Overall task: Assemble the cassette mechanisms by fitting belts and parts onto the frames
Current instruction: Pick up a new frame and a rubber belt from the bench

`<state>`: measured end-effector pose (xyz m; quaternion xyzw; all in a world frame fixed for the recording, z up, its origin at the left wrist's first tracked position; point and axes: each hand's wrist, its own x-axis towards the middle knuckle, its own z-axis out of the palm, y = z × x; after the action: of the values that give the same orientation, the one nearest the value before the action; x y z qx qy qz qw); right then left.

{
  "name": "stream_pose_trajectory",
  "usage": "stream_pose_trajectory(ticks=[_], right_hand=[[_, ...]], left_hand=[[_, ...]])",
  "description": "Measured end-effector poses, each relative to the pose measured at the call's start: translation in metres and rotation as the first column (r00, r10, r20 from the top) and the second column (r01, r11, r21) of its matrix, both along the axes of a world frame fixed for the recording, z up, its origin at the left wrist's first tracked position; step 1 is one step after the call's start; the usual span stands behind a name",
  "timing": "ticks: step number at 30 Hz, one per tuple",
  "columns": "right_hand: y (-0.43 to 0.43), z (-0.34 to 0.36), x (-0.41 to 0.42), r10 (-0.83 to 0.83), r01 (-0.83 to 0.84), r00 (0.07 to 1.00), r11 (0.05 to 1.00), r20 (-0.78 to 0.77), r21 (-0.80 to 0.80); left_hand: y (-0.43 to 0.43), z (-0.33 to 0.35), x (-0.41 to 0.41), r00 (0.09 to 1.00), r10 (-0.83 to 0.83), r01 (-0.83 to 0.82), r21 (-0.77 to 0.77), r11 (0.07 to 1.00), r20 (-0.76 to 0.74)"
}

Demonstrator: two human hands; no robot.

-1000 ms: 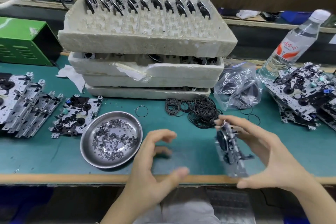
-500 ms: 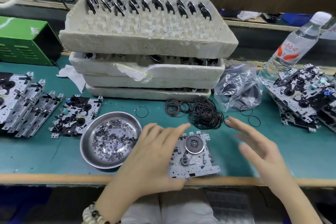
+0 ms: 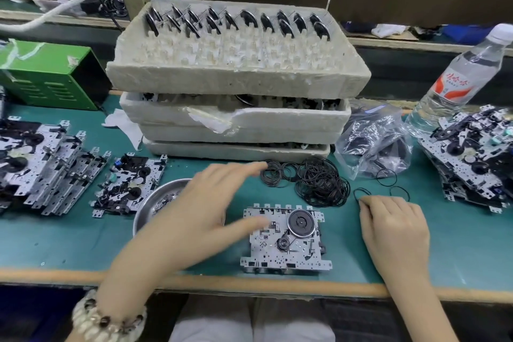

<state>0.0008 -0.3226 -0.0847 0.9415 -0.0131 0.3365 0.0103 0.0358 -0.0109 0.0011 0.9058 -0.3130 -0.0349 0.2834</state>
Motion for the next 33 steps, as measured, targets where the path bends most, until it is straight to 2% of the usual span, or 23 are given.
stream_pose_trajectory(ticks=[4,8,10,12,14,16,19,24,26,30,33], right_hand=[[0.001,0.001,0.001,-0.015,0.017,1.000,0.995,-0.017,0.103],[0.007,0.008,-0.003,0.026,-0.020,0.999,0.975,-0.023,0.222],[0.017,0.013,-0.012,0.127,-0.123,0.992,0.937,0.008,0.327],[0.032,0.019,-0.023,0.297,-0.244,0.953,0.864,-0.055,0.441],[0.046,0.023,-0.030,0.389,-0.294,0.901,0.873,-0.193,0.389],[0.053,0.025,-0.031,0.370,-0.297,0.885,0.917,-0.283,0.268],[0.055,0.032,-0.029,0.414,-0.306,0.835,0.897,-0.362,0.319],[0.066,0.033,-0.021,0.543,-0.459,0.628,0.837,-0.558,0.298],[0.069,0.036,-0.011,0.580,-0.469,0.589,0.813,-0.563,0.347],[0.070,0.044,-0.002,0.612,-0.452,0.576,0.791,-0.542,0.412],[0.061,0.051,-0.007,0.645,-0.406,0.609,0.754,-0.462,0.516]], left_hand=[[0.019,0.012,0.007,0.992,0.103,-0.099,-0.069,0.993,0.066],[0.015,0.007,0.002,0.995,0.085,-0.080,-0.076,0.994,0.060],[0.006,-0.001,-0.006,0.996,0.060,-0.053,-0.096,0.994,0.065],[-0.003,-0.012,-0.015,0.994,0.069,-0.055,-0.166,0.984,0.080],[-0.012,-0.024,-0.025,0.992,0.100,-0.079,-0.239,0.968,0.079],[-0.018,-0.035,-0.034,0.990,0.121,-0.099,-0.272,0.957,0.066],[-0.024,-0.048,-0.044,0.991,0.127,-0.106,-0.302,0.948,0.051],[-0.031,-0.060,-0.053,0.981,0.186,-0.145,-0.444,0.884,0.048],[-0.032,-0.065,-0.053,0.973,0.222,-0.166,-0.500,0.850,0.054],[-0.035,-0.077,-0.052,0.966,0.258,-0.188,-0.633,0.751,0.019],[-0.035,-0.085,-0.052,0.967,0.256,-0.178,-0.697,0.695,0.009]])
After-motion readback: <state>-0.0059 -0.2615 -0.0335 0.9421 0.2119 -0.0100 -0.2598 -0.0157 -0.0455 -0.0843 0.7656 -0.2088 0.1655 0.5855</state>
